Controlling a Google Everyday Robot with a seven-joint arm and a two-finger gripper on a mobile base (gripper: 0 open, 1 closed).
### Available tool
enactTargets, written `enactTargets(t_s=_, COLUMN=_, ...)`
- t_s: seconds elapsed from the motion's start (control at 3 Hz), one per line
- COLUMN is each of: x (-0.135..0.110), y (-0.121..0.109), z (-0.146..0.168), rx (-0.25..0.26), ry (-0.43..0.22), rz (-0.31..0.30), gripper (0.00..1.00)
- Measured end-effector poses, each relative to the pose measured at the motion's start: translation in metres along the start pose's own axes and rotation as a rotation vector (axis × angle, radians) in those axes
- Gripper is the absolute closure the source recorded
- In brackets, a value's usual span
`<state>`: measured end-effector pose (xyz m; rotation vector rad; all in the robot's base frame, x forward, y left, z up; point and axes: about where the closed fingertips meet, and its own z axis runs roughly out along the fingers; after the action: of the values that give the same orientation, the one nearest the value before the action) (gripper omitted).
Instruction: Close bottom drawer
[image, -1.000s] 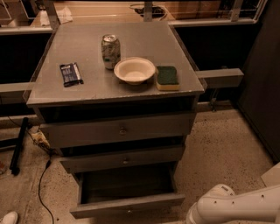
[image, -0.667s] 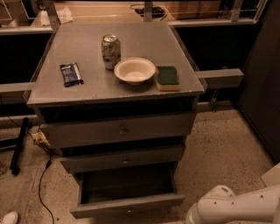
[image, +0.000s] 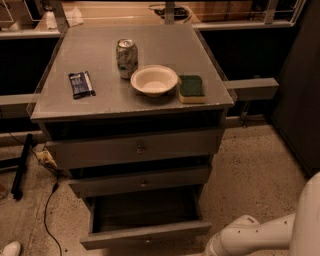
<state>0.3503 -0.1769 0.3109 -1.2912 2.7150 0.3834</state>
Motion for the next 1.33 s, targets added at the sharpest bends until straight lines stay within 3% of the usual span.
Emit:
enactTargets(t_s=0.33, x=-0.029, y=-0.032, z=0.049, rx=0.009, ry=-0.019, rz=0.037, gripper=1.00)
enactTargets(t_s=1.0, x=-0.022, y=-0.033, z=0.065, rx=-0.001, ry=-0.009, rz=0.062, gripper=1.00)
enactTargets(t_s=1.33, x=-0.023, y=-0.040, z=0.097, rx=-0.003, ry=-0.004, rz=0.063, gripper=1.00)
